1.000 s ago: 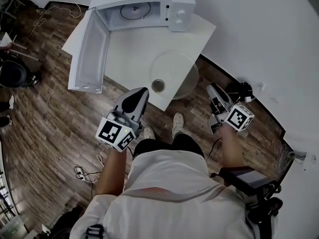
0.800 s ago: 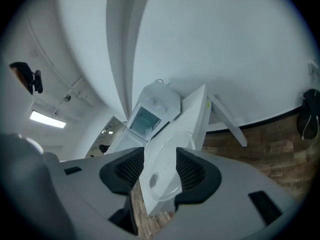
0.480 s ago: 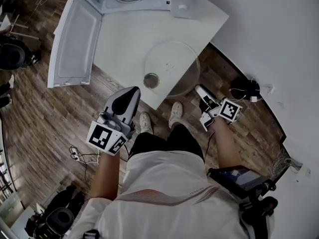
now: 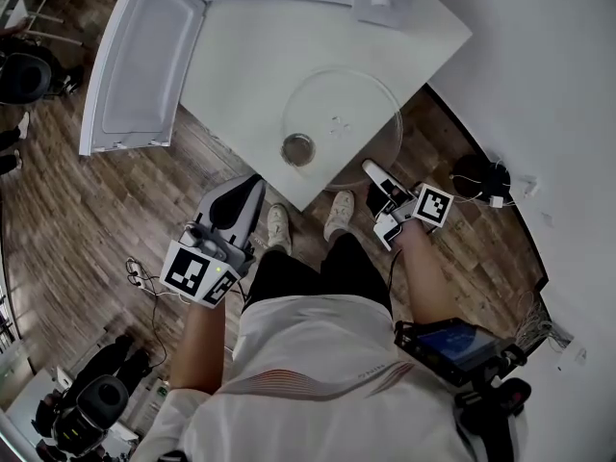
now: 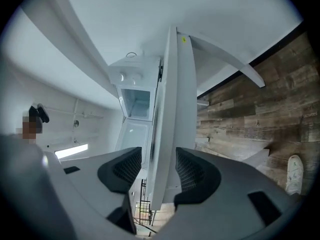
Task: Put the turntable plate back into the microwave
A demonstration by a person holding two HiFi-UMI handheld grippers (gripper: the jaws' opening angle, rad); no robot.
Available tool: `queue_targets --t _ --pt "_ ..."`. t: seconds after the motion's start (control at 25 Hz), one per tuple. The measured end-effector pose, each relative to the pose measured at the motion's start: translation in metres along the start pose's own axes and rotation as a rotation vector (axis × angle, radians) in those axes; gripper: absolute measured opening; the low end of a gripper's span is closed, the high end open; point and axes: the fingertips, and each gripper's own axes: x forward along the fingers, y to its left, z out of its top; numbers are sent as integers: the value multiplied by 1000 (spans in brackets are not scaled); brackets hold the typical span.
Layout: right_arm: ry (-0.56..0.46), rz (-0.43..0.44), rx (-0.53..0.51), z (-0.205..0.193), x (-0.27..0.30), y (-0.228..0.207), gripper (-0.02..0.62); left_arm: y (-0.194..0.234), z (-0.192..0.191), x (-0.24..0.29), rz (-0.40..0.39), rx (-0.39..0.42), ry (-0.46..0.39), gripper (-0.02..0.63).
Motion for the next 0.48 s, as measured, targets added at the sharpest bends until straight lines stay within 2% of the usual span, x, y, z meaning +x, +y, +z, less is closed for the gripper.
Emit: queue_targets --t 0.32,0.48 --pt "-26 33 35 11 4 3 62 1 -1 -2 12 -23 -5 11" --pt "-39 64 89 13 5 2 35 -1 -1 -2 12 -23 -4 11"
